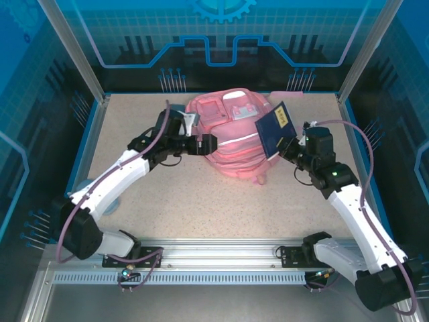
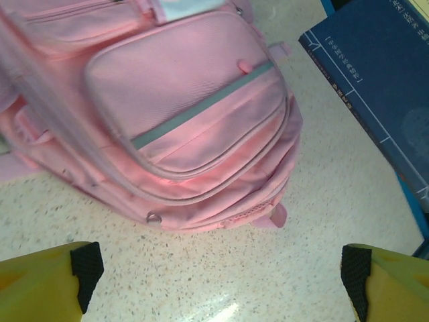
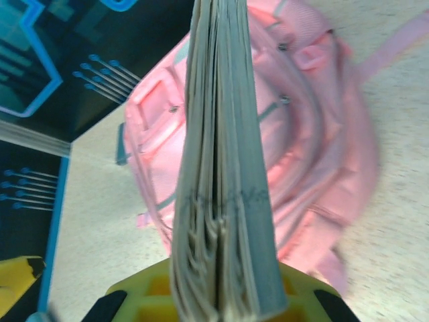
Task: Pack the student bag
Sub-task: Open the student bag at the top-center of the table.
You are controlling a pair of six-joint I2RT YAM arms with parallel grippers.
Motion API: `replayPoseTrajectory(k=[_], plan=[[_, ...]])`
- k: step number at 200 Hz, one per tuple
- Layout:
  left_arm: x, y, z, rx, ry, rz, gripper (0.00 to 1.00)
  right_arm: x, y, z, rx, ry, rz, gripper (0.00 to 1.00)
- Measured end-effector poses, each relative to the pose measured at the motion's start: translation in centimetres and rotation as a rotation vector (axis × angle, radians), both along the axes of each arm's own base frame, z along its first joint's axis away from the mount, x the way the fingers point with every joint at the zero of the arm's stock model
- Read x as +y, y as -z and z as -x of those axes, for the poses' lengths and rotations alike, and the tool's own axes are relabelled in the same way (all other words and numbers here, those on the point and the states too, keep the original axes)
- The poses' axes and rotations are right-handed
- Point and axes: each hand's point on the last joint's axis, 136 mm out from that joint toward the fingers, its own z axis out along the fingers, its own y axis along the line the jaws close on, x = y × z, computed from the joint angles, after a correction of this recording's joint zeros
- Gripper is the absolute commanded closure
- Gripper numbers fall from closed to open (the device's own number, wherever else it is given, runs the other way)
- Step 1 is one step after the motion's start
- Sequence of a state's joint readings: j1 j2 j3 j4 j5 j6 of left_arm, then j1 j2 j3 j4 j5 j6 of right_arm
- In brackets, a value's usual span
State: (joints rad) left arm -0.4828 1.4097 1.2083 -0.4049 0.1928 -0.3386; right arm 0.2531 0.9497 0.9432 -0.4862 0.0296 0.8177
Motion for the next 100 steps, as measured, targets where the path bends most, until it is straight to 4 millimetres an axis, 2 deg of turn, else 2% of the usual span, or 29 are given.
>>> replayPoseTrajectory(k=[23,41,68,81,100], plan=[[-2.8,0.0,-1.1,-0.067,0.108,-0.091,0.12,-1.8,1.3,1.6,0.073,0.035,0.041,1.0],[-4.6,0.3,-1.9,-0.113,0.177,-0.15,0.13,-2.4,2.0,2.3,0.108,0.048,0.055,1.0],[-7.4,2.5,-2.9,-0.153,0.294,-0.273,0.16,-3.0,2.6,2.8,0.145,0.058,0.056,1.0],[-9.0,4.0,-3.7,-0.169,0.346,-0.334,0.2,-3.1,2.7,2.8,0.151,0.061,0.049,1.0],[-10.3,6.3,-4.5,-0.162,0.395,-0.404,0.3,-3.2,2.8,2.8,0.154,0.062,0.041,1.0]])
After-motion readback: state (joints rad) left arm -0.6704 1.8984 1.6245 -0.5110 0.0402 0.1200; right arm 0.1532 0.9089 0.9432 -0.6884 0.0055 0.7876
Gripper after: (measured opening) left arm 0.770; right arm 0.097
